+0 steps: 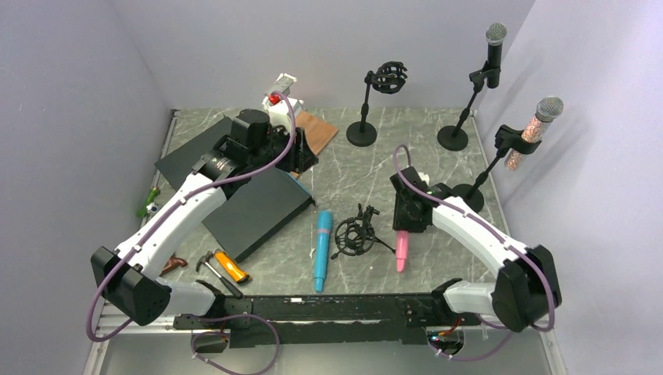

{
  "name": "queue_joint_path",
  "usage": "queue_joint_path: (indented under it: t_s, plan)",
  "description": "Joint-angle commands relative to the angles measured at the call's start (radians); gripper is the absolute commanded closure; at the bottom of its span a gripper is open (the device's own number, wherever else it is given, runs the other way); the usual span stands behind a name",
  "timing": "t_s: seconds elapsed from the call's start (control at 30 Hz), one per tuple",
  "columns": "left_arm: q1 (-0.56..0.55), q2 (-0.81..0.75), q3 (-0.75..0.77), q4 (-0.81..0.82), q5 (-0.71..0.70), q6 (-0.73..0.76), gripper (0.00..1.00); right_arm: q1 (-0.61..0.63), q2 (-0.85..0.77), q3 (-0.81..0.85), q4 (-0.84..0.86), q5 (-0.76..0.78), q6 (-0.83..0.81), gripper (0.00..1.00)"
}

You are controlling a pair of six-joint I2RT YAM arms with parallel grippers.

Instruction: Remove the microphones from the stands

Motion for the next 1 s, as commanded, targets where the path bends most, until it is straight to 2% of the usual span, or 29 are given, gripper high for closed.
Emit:
queue_joint_path:
  t_s: [0.0,0.13,0.23,0.3,0.43,0.77,0.97]
  plan:
    - [0.0,0.004,-0.006,0.038,-0.015,-0.004,0.52,-0.001,0.079,-0.029,-0.014,0.067,0.096,0.91]
    - [0.0,0.002,-0.005,0.036,-0.021,-0.001,0.52,0.001,0.136,-0.046,-0.002,0.107,0.106,0.88]
    - [0.001,0.003,-0.002,0.032,-0.022,0.0,0.52,-0.001,0.148,-0.057,0.021,0.106,0.105,0.75]
    - [0.0,0.001,-0.002,0.032,-0.018,-0.001,0.52,-0.002,0.158,-0.067,0.034,0.11,0.102,0.61]
    - [0.001,-0.002,-0.001,0.034,-0.016,-0.003,0.52,-0.001,0.166,-0.084,0.075,0.091,0.096,0.5]
    - [0.0,-0.016,-0.003,0.035,-0.015,-0.004,0.52,-0.002,0.128,-0.005,0.06,0.118,0.054,0.37]
    - [0.0,-0.025,0.001,0.033,-0.018,-0.003,0.53,-0.001,0.125,0.165,0.009,0.187,-0.009,0.26]
